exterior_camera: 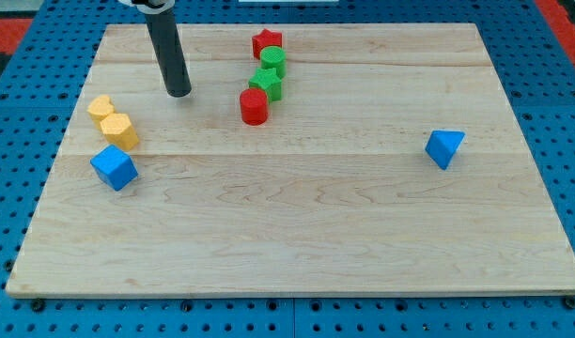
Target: Adjust the green star below the green circle
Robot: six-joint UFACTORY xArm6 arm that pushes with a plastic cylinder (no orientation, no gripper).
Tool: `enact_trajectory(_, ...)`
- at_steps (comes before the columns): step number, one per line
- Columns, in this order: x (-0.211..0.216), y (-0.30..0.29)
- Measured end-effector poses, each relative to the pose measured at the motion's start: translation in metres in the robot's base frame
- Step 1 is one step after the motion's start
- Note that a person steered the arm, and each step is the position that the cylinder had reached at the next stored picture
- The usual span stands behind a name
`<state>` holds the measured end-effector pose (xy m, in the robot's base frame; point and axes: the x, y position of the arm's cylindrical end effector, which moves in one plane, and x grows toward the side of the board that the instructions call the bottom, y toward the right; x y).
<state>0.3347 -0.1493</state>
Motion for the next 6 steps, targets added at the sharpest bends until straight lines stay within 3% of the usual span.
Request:
enact_trajectory(3, 0.000, 0.083)
enact_trajectory(4, 0.018, 0.073)
enact_trajectory(6, 0.041, -0.005)
